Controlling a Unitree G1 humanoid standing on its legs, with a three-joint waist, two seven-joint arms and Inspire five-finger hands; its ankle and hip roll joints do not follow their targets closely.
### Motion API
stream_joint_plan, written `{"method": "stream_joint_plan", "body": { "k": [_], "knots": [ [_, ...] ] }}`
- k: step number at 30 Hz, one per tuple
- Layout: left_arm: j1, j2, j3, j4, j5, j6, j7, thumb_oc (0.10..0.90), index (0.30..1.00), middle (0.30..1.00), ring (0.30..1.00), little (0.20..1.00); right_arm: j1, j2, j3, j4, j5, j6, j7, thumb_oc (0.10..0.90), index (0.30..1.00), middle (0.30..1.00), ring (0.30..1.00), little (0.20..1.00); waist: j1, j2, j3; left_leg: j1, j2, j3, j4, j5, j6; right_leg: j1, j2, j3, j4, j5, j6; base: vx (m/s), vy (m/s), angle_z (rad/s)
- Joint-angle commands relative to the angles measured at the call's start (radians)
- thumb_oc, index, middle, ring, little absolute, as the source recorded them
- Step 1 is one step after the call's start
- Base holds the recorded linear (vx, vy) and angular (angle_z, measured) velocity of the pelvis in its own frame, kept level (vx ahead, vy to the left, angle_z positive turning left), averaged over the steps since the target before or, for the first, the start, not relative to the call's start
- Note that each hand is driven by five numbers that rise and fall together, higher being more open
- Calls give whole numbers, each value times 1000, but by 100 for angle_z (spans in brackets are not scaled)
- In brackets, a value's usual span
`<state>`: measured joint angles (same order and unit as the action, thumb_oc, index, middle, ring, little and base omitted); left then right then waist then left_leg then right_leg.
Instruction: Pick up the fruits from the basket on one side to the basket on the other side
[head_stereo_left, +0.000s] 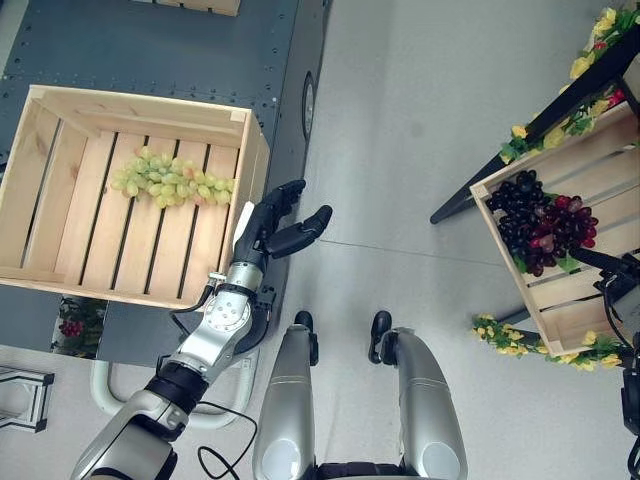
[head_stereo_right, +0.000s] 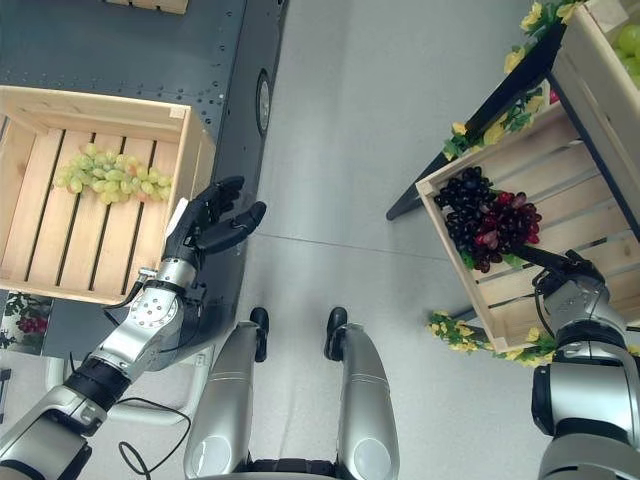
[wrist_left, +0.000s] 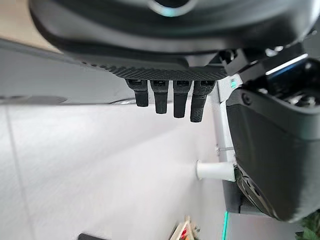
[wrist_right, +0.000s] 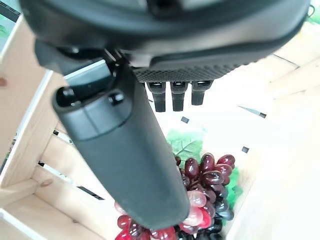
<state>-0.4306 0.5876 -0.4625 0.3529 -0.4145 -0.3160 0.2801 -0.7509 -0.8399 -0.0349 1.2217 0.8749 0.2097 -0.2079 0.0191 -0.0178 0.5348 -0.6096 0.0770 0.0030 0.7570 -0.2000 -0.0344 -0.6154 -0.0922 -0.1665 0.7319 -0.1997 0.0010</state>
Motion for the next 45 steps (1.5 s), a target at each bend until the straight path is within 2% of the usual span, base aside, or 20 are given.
{"method": "stream_joint_plan", "body": {
  "k": [1, 5, 6, 7, 11, 16, 21, 24, 26, 28, 33, 35, 39, 41, 44, 45],
  "knots": [
    [-58, 1, 53, -188, 23, -160, 19, 800, 900, 900, 900, 900, -15, -56, 12, -24, -24, -132, 47, 800, 900, 900, 900, 900, -4, 5, -15, 80, -50, 106, 3, -79, 79, 125, 17, -15, -22, -9, -34, 41, 19, 0],
    [-73, 20, 82, -208, 89, -196, 108, 800, 900, 900, 900, 900, 20, -7, 40, -90, -64, -162, 68, 800, 900, 900, 900, 900, -11, 12, -15, 89, -50, 117, -8, -70, 77, 127, 12, -15, -18, -13, -39, 40, 26, -1],
    [-82, 39, 111, -216, 166, -212, 202, 800, 900, 900, 900, 900, 48, 21, 52, -130, -74, -169, 73, 800, 900, 900, 900, 900, -14, 15, -15, 96, -49, 121, -13, -70, 74, 128, 7, -12, -11, -21, -40, 0, 0, 0],
    [-91, 50, 125, -218, 187, -219, 247, 800, 900, 900, 900, 900, 59, 35, 55, -148, -81, -174, 74, 800, 900, 900, 900, 900, -16, 15, -15, 92, -50, 122, -18, -63, 74, 122, 4, -11, -8, -19, -41, 47, 31, 2],
    [-100, 71, 238, -213, 211, -235, 364, 800, 900, 900, 900, 900, 135, 106, 74, -257, -122, -190, 52, 800, 900, 900, 900, 900, -22, 17, -15, 103, -57, 127, -48, -51, 71, 117, -6, -4, -3, -30, -40, 14, 14, 3],
    [-114, 79, 313, -198, 246, -225, 415, 800, 900, 900, 900, 900, 162, 140, 92, -330, -150, -187, 10, 800, 900, 900, 900, 900, -24, 22, -15, 108, -60, 124, -82, -28, 65, 109, -12, -8, 1, -31, -42, 4, 7, 4],
    [-144, 83, 355, -94, 196, -233, 423, 800, 900, 900, 900, 900, 146, 149, 116, -313, -180, -185, 36, 800, 900, 900, 900, 900, -23, 26, -15, 125, -60, 117, -102, -20, 59, 123, -16, -15, 0, -43, -43, 12, 23, 5],
    [-160, 83, 362, -36, 199, -209, 422, 800, 900, 900, 900, 900, 136, 148, 134, -302, -191, -180, 54, 800, 900, 900, 900, 900, -24, 24, -15, 131, -60, 112, -105, -15, 56, 131, -16, -17, 0, -47, -47, 13, 25, 0],
    [-167, 96, 359, -2, 251, -180, 432, 800, 900, 900, 900, 900, 132, 144, 140, -301, -197, -178, 64, 800, 900, 900, 900, 900, -23, 24, -15, 132, -60, 110, -104, -14, 56, 133, -16, -18, 2, -49, -49, 16, 17, 0],
    [-197, 145, 329, 67, 343, -107, 444, 800, 900, 900, 900, 900, 120, 131, 155, -305, -205, -177, 78, 800, 900, 900, 900, 900, -25, 23, -15, 127, -56, 112, -95, -13, 55, 132, -19, -20, 10, -52, -51, 14, 33, 0],
    [-243, 237, 266, 198, 356, -1, 418, 800, 900, 900, 900, 900, 133, 110, 174, -361, -210, -209, 93, 800, 900, 900, 900, 900, -32, 23, -15, 117, -49, 119, -91, -10, 56, 124, -25, -24, 16, -51, -47, 0, 33, 0],
    [-257, 268, 239, 271, 395, 63, 422, 800, 900, 900, 900, 900, 134, 107, 190, -395, -221, -225, 112, 800, 900, 900, 900, 900, -38, 24, -15, 111, -47, 123, -91, -6, 56, 116, -27, -22, 18, -48, -44, -8, 50, 0],
    [-272, 334, 173, 396, 573, 164, 469, 800, 900, 900, 900, 900, 149, 110, 226, -480, -211, -225, 151, 800, 900, 900, 900, 900, -52, 27, -15, 96, -44, 131, -95, 2, 53, 100, -25, -15, 10, -43, -43, -31, 59, -3],
    [-279, 371, 138, 426, 697, 241, 474, 800, 900, 900, 900, 900, 166, 106, 247, -525, -206, -225, 170, 800, 900, 900, 900, 900, -57, 26, -15, 90, -44, 136, -100, 5, 52, 96, -24, -14, -2, -39, -41, -35, 60, -6],
    [-289, 408, 96, 464, 735, 310, 506, 800, 900, 900, 900, 900, 179, 93, 270, -557, -197, -228, 199, 800, 900, 900, 900, 900, -61, 26, -15, 81, -43, 141, -105, 10, 50, 89, -26, -15, -15, -32, -38, -36, 65, 1],
    [-296, 412, 90, 473, 743, 314, 513, 800, 900, 900, 900, 900, 178, 93, 275, -556, -196, -232, 205, 800, 900, 900, 900, 900, -61, 27, -15, 80, -43, 142, -106, 11, 50, 89, -26, -15, -17, -32, -38, -41, 62, 1]
  ]
}}
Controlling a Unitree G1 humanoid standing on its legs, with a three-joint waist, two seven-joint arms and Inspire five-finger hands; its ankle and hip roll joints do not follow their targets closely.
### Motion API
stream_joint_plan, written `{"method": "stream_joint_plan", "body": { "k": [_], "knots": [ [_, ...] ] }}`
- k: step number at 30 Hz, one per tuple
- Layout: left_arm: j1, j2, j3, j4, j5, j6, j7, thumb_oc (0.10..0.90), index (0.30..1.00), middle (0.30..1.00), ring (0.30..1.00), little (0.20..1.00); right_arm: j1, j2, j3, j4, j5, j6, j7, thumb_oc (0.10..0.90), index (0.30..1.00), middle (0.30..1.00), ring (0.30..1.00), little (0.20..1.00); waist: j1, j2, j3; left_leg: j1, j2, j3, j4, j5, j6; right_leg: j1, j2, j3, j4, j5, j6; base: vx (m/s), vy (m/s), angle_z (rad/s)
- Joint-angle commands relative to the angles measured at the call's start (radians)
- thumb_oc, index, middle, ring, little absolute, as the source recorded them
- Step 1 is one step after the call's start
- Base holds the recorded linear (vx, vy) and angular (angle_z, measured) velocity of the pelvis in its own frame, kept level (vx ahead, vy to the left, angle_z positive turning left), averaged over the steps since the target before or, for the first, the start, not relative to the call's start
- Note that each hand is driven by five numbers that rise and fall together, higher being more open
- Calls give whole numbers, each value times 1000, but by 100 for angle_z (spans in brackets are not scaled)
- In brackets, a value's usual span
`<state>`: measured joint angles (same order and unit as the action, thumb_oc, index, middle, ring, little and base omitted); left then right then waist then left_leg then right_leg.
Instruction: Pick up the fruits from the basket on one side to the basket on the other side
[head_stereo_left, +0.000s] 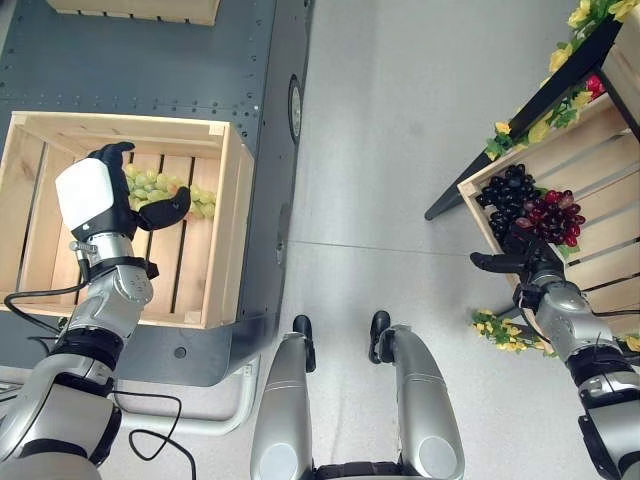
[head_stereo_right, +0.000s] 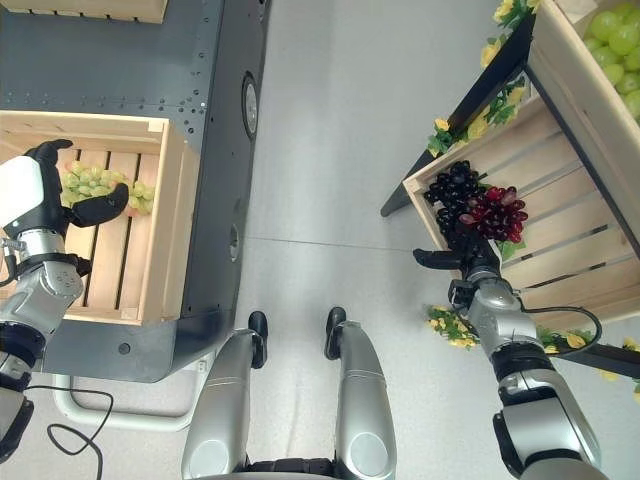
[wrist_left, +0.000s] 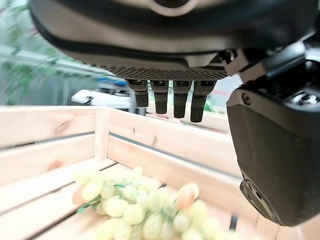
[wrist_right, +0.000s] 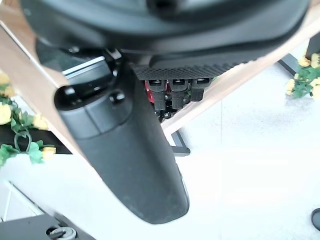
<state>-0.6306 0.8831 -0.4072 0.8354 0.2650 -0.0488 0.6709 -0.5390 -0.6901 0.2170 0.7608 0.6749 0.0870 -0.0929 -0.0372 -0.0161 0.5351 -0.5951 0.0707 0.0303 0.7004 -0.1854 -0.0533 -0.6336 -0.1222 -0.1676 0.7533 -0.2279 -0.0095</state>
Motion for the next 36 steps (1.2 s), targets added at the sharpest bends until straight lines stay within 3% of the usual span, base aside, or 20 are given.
{"method": "stream_joint_plan", "body": {
  "k": [1, 4, 10, 22, 29, 36],
  "knots": [
    [-113, 126, 16, 15, 96, 60, 135, 800, 900, 900, 900, 900, -37, -59, 30, -92, 0, -116, 107, 800, 900, 900, 900, 900, -5, 25, -15, 61, -36, 117, -49, -4, 69, 103, 3, -15, -42, -1, -26, -50, 59, 0],
    [-147, 149, -36, 57, 186, 90, 131, 800, 900, 900, 900, 900, -58, -68, 59, -81, -7, -137, 130, 800, 900, 900, 900, 900, -3, 26, -15, 41, -35, 123, -38, -7, 69, 87, 2, -16, -42, 0, -26, -60, 59, 0],
    [-195, 173, -148, 107, 332, 109, 71, 800, 900, 900, 900, 900, -88, -75, 87, -57, 34, -107, 192, 800, 900, 900, 900, 900, -1, 27, -15, 20, -33, 127, -15, -20, 71, 68, -7, -24, -30, -1, -24, -26, 50, 1],
    [-279, 231, -308, 86, 510, 141, 24, 800, 900, 900, 900, 900, -145, -105, 137, 19, 65, -108, 219, 800, 900, 900, 900, 900, 6, 34, -15, -19, -30, 126, 10, -30, 75, 35, -12, -29, -19, 0, -21, -5, 26, 2],
    [-359, 232, -389, 77, 523, 244, -107, 800, 900, 900, 900, 900, -149, -123, 134, 14, 103, -94, 220, 800, 900, 900, 900, 900, 2, 27, -15, -56, -29, 120, 34, -39, 76, 1, -15, -35, -5, -1, -19, -17, 41, 1],
    [-392, 227, -401, 86, 558, 358, -206, 800, 900, 900, 900, 900, -143, -126, 130, -24, 120, -85, 233, 800, 900, 900, 900, 900, 2, 18, -15, -79, -27, 114, 54, -44, 75, -19, -22, -37, 4, 1, -14, -5, 23, 0]
  ]
}}
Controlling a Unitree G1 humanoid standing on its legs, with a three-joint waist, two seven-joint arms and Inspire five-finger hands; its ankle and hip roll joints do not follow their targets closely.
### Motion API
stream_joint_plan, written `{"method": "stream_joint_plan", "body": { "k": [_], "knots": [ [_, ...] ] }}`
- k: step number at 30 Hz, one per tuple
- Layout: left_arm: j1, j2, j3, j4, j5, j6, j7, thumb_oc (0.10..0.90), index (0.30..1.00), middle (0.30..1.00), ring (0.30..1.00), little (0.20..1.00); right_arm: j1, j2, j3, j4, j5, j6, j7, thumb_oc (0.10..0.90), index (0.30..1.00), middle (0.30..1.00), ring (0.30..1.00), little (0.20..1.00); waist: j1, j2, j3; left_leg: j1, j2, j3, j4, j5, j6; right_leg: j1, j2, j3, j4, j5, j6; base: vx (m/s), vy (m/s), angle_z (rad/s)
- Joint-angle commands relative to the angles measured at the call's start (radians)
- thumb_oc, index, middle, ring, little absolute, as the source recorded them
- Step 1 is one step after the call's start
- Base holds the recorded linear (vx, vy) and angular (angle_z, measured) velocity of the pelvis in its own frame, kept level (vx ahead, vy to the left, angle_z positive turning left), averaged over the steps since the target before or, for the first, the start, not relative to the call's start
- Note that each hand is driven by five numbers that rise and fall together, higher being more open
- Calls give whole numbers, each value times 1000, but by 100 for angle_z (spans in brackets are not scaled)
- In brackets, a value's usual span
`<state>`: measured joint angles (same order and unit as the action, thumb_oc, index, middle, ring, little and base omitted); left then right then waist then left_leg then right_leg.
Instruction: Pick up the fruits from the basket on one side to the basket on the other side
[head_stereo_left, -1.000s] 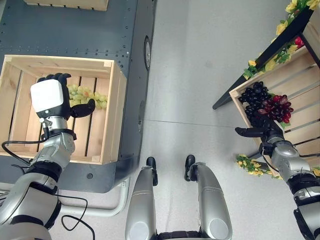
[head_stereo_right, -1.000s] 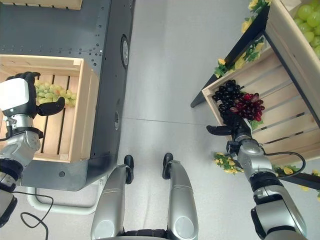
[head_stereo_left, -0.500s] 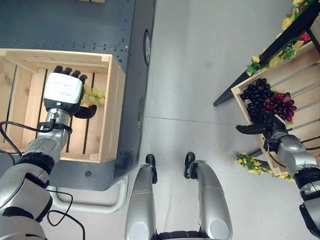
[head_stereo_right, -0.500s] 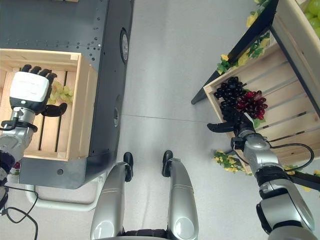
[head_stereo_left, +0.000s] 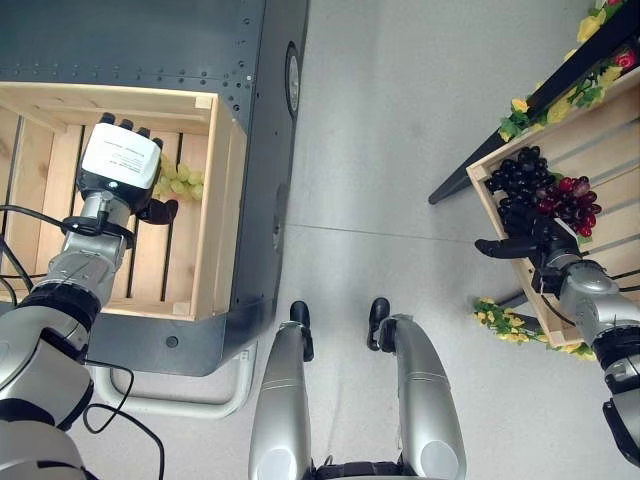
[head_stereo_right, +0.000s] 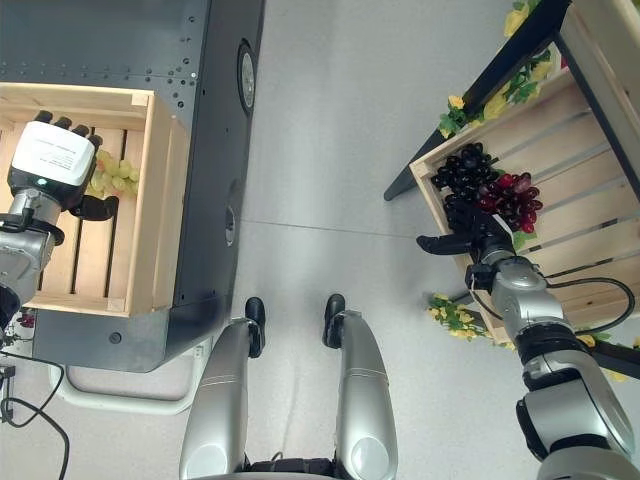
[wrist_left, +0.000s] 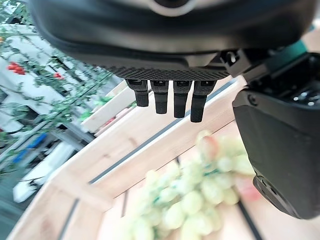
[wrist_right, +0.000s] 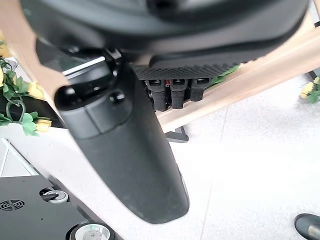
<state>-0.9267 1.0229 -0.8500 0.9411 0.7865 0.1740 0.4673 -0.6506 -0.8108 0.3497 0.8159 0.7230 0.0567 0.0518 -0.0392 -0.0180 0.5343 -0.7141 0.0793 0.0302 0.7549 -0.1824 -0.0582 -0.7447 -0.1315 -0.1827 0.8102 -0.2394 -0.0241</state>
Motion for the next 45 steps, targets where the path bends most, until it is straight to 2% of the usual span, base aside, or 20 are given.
{"method": "stream_joint_plan", "body": {
  "k": [1, 4, 8, 14, 20, 22, 24, 25, 31, 34, 35, 36, 41, 45],
  "knots": [
    [-101, 88, 41, -15, 44, 166, -5, 800, 900, 900, 900, 900, -31, -3, 0, -91, 75, -48, 79, 800, 900, 900, 900, 900, 5, 18, -14, 36, -35, 114, -1, -45, 79, 89, -13, -22, -53, 15, 2, 0, 30, 2],
    [-111, 87, 40, -9, 56, 172, -2, 800, 900, 900, 900, 900, -30, -6, 0, -96, 87, -52, 82, 800, 900, 900, 900, 900, 5, 14, -14, 26, -32, 114, 5, -47, 80, 79, -15, -24, -51, 15, 2, -1, 11, 0],
    [-138, 77, 22, -8, 70, 141, -2, 800, 900, 900, 900, 900, -31, 0, -2, -110, 96, -46, 80, 800, 900, 900, 900, 900, 7, 7, -14, 6, -29, 113, 16, -51, 80, 58, -19, -24, -39, 16, 5, -2, 29, 5],
    [-160, 62, -14, -5, 146, 52, -24, 800, 900, 900, 900, 900, -34, 9, -6, -120, 123, -42, 77, 800, 900, 900, 900, 900, 7, -5, -14, -19, -26, 114, 20, -54, 81, 29, -20, -25, -35, 22, 11, 1, 7, 3],
    [-186, 43, -58, -14, 144, -36, 53, 800, 900, 900, 900, 900, -37, 9, -10, -132, 149, -61, 50, 800, 900, 900, 900, 900, 1, -12, -14, -52, -22, 115, 27, -58, 79, -9, -21, -23, -26, 27, 17, 0, 0, 0],
    [-196, 43, -73, -15, 142, -57, 45, 800, 900, 900, 900, 900, -32, 8, -15, -129, 152, -64, 52, 800, 900, 900, 900, 900, -1, -12, -14, -57, -22, 116, 28, -59, 81, -15, -21, -23, -26, 27, 18, 0, 0, 0],
    [-197, 45, -76, -23, 161, -65, 10, 800, 900, 900, 900, 900, -34, 8, -20, -127, 162, -61, 58, 800, 900, 900, 900, 900, 0, -11, -14, -60, -22, 117, 25, -59, 81, -20, -21, -23, -29, 30, 21, 0, 0, 0],
    [-198, 47, -87, -17, 181, -58, -46, 800, 900, 900, 900, 900, -35, 8, -23, -124, 173, -63, 71, 800, 900, 900, 900, 900, 0, -11, -14, -62, -22, 117, 24, -59, 81, -22, -22, -23, -30, 31, 23, 0, 0, 0],
    [-179, 30, -108, 18, 193, -24, -163, 800, 900, 900, 900, 900, -35, 13, -21, -125, 200, -67, 91, 800, 900, 900, 900, 900, -3, -13, -14, -71, -21, 118, 22, -58, 78, -32, -22, -21, -26, 33, 26, 0, 0, 0],
    [-172, 14, -116, 40, 203, 21, -289, 800, 900, 900, 900, 900, -23, 20, -30, -131, 239, -82, 104, 800, 900, 900, 900, 900, -5, -21, -14, -73, -17, 116, 20, -59, 79, -32, -26, -26, -31, 36, 29, 0, 0, 0],
    [-169, 10, -117, 51, 214, 22, -302, 800, 900, 900, 900, 900, -22, 22, -33, -133, 253, -84, 111, 800, 900, 900, 900, 900, -5, -23, -14, -74, -16, 116, 20, -59, 79, -32, -26, -29, -33, 38, 31, 0, 0, 0],
    [-166, 7, -116, 63, 224, 14, -308, 400, 300, 300, 300, 300, -18, 27, -36, -134, 264, -89, 120, 800, 900, 900, 900, 900, -5, -26, -14, -74, -16, 115, 18, -58, 78, -31, -25, -30, -37, 41, 32, 0, 0, 0],
    [-162, 6, -117, 90, 241, 24, -320, 400, 300, 300, 300, 300, -19, 38, -37, -162, 324, -78, 154, 800, 900, 900, 900, 900, -7, -31, -14, -75, -16, 115, 11, -55, 78, -31, -22, -32, -44, 43, 33, 0, 0, 0],
    [-167, 22, -111, 86, 254, 70, -361, 400, 300, 300, 300, 300, -3, 39, -39, -233, 344, -80, 175, 800, 900, 900, 900, 900, -9, -31, -14, -79, -14, 115, 4, -51, 74, -35, -26, -36, -49, 44, 33, -8, -1, 0]
  ]
}}
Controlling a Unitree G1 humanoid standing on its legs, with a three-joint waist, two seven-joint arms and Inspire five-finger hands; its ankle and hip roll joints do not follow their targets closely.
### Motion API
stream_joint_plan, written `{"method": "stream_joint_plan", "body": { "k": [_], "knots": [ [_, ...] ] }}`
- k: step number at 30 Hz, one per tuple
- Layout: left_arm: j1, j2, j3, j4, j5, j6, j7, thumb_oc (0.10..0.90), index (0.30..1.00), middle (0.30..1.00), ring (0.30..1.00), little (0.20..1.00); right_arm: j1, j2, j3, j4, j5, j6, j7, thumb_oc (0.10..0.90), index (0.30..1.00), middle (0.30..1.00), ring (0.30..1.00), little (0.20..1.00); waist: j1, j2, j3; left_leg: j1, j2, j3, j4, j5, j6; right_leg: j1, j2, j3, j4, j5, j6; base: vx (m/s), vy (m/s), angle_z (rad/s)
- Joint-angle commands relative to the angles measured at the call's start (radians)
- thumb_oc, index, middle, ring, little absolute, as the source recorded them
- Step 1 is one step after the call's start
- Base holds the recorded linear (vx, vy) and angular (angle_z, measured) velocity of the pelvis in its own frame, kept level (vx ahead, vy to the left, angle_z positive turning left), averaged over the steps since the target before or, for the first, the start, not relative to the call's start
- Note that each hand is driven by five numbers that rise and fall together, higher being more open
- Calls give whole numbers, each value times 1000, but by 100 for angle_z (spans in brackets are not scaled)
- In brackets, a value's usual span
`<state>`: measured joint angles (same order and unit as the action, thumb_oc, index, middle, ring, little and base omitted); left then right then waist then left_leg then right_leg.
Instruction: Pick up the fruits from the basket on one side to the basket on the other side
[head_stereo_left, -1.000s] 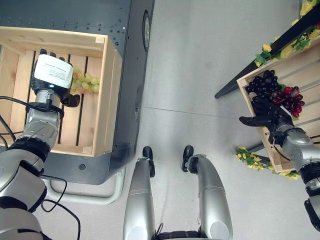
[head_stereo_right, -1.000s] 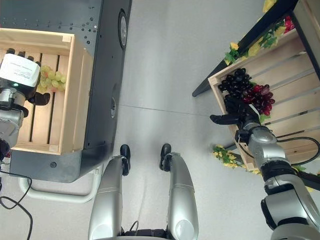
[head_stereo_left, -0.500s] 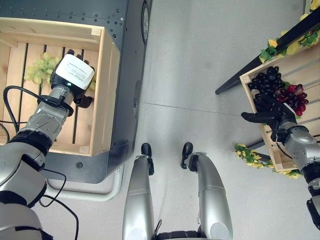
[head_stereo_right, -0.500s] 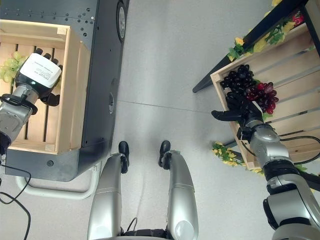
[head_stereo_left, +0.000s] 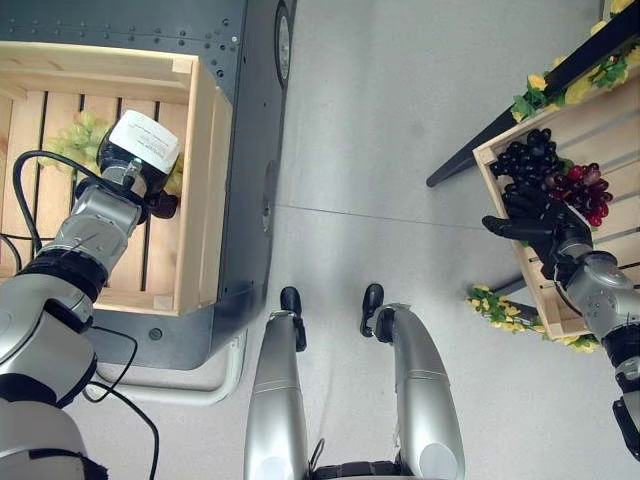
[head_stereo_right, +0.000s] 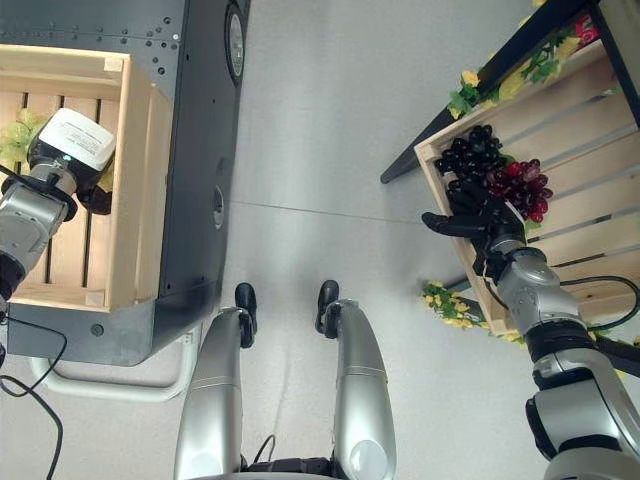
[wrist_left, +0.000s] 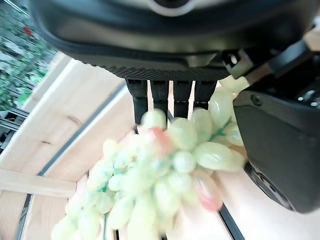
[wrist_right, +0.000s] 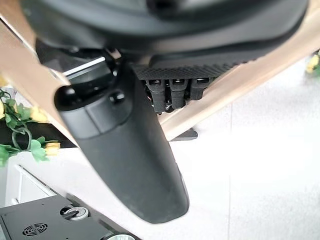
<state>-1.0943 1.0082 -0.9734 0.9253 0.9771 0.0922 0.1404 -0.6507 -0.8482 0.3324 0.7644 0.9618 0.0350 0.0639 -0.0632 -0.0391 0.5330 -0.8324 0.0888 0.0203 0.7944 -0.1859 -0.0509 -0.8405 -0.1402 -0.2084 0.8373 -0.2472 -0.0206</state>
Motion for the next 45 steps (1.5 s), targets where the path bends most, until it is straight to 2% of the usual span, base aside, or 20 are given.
{"method": "stream_joint_plan", "body": {
  "k": [1, 5, 7, 12, 15, 16, 17, 21, 22, 23, 24, 27, 28, 32, 39, 45],
  "knots": [
    [1, 39, 13, 101, 67, 154, -38, 400, 300, 300, 300, 300, 0, 77, -23, -187, 104, -57, 165, 800, 900, 900, 900, 900, 15, -10, -13, 40, -24, 125, -37, -47, 66, 62, -17, -11, -78, 52, 30, 0, 0, 0],
    [14, 51, 31, 100, 86, 188, -52, 400, 300, 300, 300, 300, 17, 84, -22, -239, 101, -57, 160, 800, 900, 900, 900, 900, 14, -10, -13, 49, -24, 126, -44, -44, 65, 70, -19, -13, -84, 52, 28, -3, -2, -1],
    [35, 57, 55, 98, 93, 210, -23, 400, 300, 300, 300, 300, 30, 92, -23, -282, 94, -55, 146, 800, 900, 900, 900, 900, 13, -8, -13, 58, -25, 128, -49, -41, 63, 76, -21, -13, -86, 51, 27, 0, 0, 0],
    [68, 65, 102, 99, 25, 178, 102, 400, 300, 300, 300, 300, 47, 99, -29, -313, 87, -55, 143, 800, 900, 900, 900, 900, 13, 0, -13, 86, -27, 129, -64, -36, 61, 104, -24, -12, -99, 50, 26, 0, 0, 0],
    [78, 68, 127, 85, -159, 181, 149, 400, 300, 300, 300, 300, 56, 101, -34, -328, 77, -53, 141, 800, 900, 900, 900, 900, 15, 4, -13, 98, -29, 129, -69, -35, 60, 114, -25, -11, -101, 49, 26, -1, 0, 1],
    [100, 65, 173, 72, -484, 164, 229, 400, 300, 300, 300, 300, 64, 105, -35, -335, 73, -57, 138, 800, 900, 900, 900, 900, 18, 8, -13, 109, -33, 127, -76, -31, 59, 126, -26, -9, -106, 49, 27, 2, -6, 3],
    [109, 61, 211, 64, -605, 143, 252, 400, 300, 300, 300, 300, 69, 108, -36, -342, 69, -58, 136, 800, 900, 900, 900, 900, 20, 9, -13, 117, -36, 125, -85, -26, 58, 134, -25, -9, -111, 49, 27, 6, -16, 5],
    [180, 31, 434, 11, -783, 30, 268, 400, 300, 300, 300, 300, 107, 145, -74, -390, 35, -25, 120, 800, 900, 900, 900, 900, 27, 10, -13, 167, -49, 117, -121, -15, 62, 178, -15, 1, -132, 47, 28, 15, -41, 11],
    [203, 15, 492, -9, -846, 15, 255, 400, 300, 300, 300, 300, 116, 155, -83, -400, 22, -18, 116, 800, 900, 900, 900, 900, 29, 11, -13, 180, -52, 116, -126, -14, 64, 190, -14, 3, -136, 46, 28, 13, -34, 8],
    [209, 13, 503, -14, -854, 17, 243, 400, 300, 300, 300, 300, 117, 156, -82, -402, 20, -17, 115, 800, 900, 900, 900, 900, 28, 11, -13, 183, -53, 115, -128, -13, 64, 193, -14, 3, -137, 46, 28, 25, -46, 7],
    [242, -14, 584, -38, -1024, -15, 225, 400, 300, 300, 300, 300, 127, 168, -91, -413, 5, -14, 106, 800, 900, 900, 900, 900, 30, 12, -13, 206, -57, 113, -141, -12, 67, 214, -11, 4, -147, 44, 27, 28, -45, 5],
    [284, -53, 682, -63, -1157, -61, 205, 400, 300, 300, 300, 300, 143, 196, -103, -418, -6, -11, 94, 800, 900, 900, 900, 900, 32, 13, -13, 239, -61, 113, -157, -14, 71, 242, -11, 4, -157, 43, 28, 21, -41, 6],
    [309, -77, 729, -75, -1254, -91, 199, 400, 300, 300, 300, 300, 152, 213, -109, -420, -13, -2, 89, 800, 900, 900, 900, 900, 32, 14, -13, 263, -63, 111, -171, -12, 72, 261, -11, 4, -166, 44, 29, 15, -28, 5],
    [363, -130, 799, -96, -1413, -113, 181, 400, 300, 300, 300, 300, 171, 245, -104, -408, -50, 25, 89, 800, 900, 900, 900, 900, 31, 15, -13, 331, -70, 100, -215, -4, 75, 315, -5, 13, -195, 47, 32, 13, -18, 4],
    [396, -171, 852, -101, -1595, -174, 149, 400, 300, 300, 300, 300, 182, 265, -96, -378, -58, 44, 96, 800, 900, 900, 900, 900, 23, 14, -13, 449, -76, 89, -291, 16, 73, 426, 6, 22, -262, 55, 36, 17, -17, 6],
    [419, -180, 872, -132, -1613, -222, 160, 400, 300, 300, 300, 300, 213, 274, -97, -378, -65, 49, 120, 800, 900, 900, 900, 900, 22, 16, -35, 530, -84, 77, -342, 25, 70, 510, 13, 24, -318, 57, 39, 17, -28, -1]
  ]
}}
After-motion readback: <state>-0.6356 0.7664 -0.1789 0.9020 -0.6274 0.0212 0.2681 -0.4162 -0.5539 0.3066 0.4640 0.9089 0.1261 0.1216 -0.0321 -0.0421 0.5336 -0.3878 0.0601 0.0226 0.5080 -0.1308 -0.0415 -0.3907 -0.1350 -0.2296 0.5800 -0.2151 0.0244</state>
